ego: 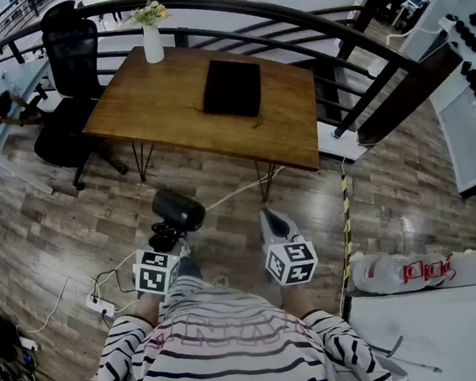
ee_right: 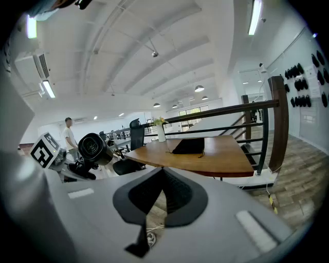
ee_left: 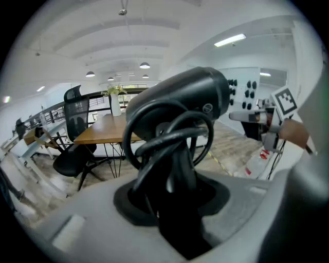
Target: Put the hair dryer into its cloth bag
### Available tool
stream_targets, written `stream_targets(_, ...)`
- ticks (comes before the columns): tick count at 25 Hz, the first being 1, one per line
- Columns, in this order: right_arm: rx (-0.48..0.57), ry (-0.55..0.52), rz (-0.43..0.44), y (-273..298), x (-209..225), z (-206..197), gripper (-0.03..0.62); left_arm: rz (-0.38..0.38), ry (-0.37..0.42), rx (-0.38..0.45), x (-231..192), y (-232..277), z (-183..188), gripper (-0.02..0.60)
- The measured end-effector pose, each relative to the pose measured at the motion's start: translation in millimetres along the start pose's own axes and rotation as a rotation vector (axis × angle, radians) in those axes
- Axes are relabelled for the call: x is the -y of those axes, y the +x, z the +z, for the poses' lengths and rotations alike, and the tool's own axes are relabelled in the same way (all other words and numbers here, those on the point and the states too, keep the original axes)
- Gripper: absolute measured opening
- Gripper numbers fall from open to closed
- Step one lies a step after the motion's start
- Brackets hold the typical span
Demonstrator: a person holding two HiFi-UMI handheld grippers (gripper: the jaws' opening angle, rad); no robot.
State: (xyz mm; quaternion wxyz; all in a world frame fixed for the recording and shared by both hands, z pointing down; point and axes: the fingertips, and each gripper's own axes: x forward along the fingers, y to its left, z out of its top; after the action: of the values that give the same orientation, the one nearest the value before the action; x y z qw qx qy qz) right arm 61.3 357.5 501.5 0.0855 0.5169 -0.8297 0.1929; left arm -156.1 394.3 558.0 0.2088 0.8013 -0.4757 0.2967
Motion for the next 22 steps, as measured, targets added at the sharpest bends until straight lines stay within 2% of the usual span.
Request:
stream_targets(8,0.061,-0.013,0.006,7.2,5.2,16.3,-0.002,0.002,-0.007,-0.012,-5.4,10.5,3.3,0.153)
stream_targets(12,0.087,-0.027,-0.018,18.8,13.3,25.5,-0.002,-0.01,0.001,-0.009,-13.2,24.6,13.2,0.153)
stream_targets(20,0.091,-0.024,-0.05,66.3,36.2,53.2,0.006,-0.04,0.029,-0.004,-47.4,70.3,61.8,0.153)
stream_targets(22,0.089,-0.024,-0.056,81.0,44.5,62.1,0.026,-0.049,0.032,-0.004,-56.0,84.3,76.3,0.153)
